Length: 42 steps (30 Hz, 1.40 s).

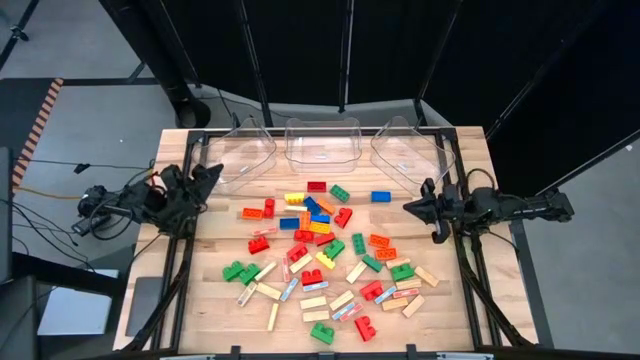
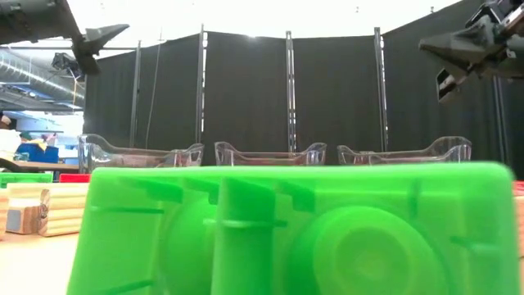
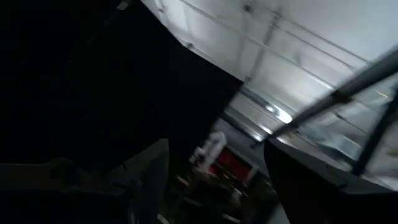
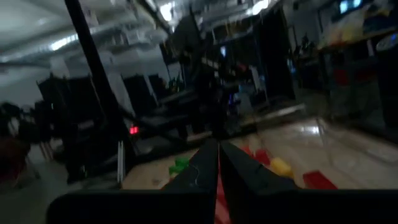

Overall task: Sort blocks by size
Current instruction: Put the large blue game piece into the middle transparent bin

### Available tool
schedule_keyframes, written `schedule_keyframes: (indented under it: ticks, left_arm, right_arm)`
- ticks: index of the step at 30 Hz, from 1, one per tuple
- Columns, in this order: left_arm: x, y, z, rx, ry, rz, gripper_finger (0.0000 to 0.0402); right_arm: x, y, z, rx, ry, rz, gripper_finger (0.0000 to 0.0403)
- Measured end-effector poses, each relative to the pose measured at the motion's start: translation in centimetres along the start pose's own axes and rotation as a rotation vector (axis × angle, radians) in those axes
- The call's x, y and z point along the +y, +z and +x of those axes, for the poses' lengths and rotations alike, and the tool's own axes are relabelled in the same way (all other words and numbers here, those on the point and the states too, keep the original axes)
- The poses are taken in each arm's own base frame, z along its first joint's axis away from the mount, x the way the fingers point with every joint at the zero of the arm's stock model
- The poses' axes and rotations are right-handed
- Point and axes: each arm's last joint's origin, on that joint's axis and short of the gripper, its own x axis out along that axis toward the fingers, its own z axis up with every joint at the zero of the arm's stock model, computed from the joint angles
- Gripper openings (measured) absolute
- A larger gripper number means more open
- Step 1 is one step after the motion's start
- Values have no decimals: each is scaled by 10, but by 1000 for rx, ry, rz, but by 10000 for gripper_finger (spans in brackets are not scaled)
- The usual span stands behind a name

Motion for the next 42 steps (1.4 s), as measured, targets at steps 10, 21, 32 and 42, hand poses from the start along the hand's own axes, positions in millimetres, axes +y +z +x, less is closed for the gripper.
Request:
schedule_keyframes:
  ticks: [10, 21, 32, 42]
  left_arm:
    - [3, -1, 0, -10, 68, 16, 269]
    - [2, -1, 0, -10, 67, 17, 269]
    - [2, -1, 0, -9, 65, 17, 269]
    - [2, -1, 0, -9, 65, 17, 269]
  right_arm:
    - [-2, -7, 0, 72, -24, -41, 30]
    - [-6, -13, 0, 119, -125, -41, 26]
    - [-6, -20, 4, 197, -98, 74, 23]
    - [21, 63, 9, -204, 79, -31, 18]
